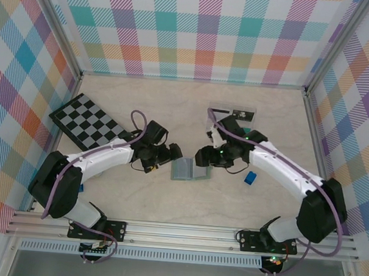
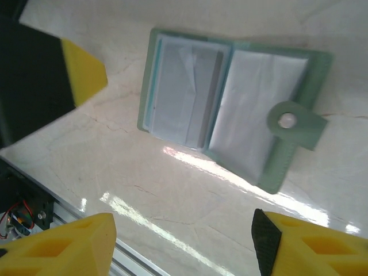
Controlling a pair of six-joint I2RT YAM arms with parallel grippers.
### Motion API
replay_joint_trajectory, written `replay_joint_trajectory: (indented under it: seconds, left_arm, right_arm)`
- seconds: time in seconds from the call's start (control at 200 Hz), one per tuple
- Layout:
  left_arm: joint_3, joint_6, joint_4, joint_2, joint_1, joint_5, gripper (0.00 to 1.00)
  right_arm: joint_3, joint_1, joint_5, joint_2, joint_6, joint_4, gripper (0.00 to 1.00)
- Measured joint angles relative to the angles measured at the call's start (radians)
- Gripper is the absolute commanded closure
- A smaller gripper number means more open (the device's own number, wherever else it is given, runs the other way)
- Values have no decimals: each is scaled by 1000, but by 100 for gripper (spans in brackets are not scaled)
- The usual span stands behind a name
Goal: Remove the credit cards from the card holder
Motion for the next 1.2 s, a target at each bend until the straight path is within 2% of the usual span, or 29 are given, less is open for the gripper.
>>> replay_joint_trajectory:
  seconds: [0.115,0.265,0.465,0.57,0.62,0.69,0.805,1.095,1.2]
  left_arm:
    - [0,-17,3,0,40,0,0]
    - [0,-32,2,0,70,3,0]
    - [-8,-36,2,-10,76,4,0]
    - [-16,-30,3,-23,78,12,3]
    - [-22,-26,7,-30,80,23,8]
    - [-34,-18,20,-36,80,41,22]
    - [-58,-13,50,-37,80,72,34]
    - [-108,-20,162,-25,76,170,47]
    - [-110,-23,207,3,62,206,52]
  right_arm:
    - [20,50,11,123,43,33,44]
    - [89,91,50,283,82,49,47]
    - [167,115,129,386,90,43,49]
    - [190,119,161,426,93,42,54]
    - [195,119,170,442,94,35,56]
    - [198,119,177,465,97,27,58]
    - [203,119,177,481,97,24,61]
    - [196,116,169,481,98,36,71]
    - [179,105,151,474,100,55,72]
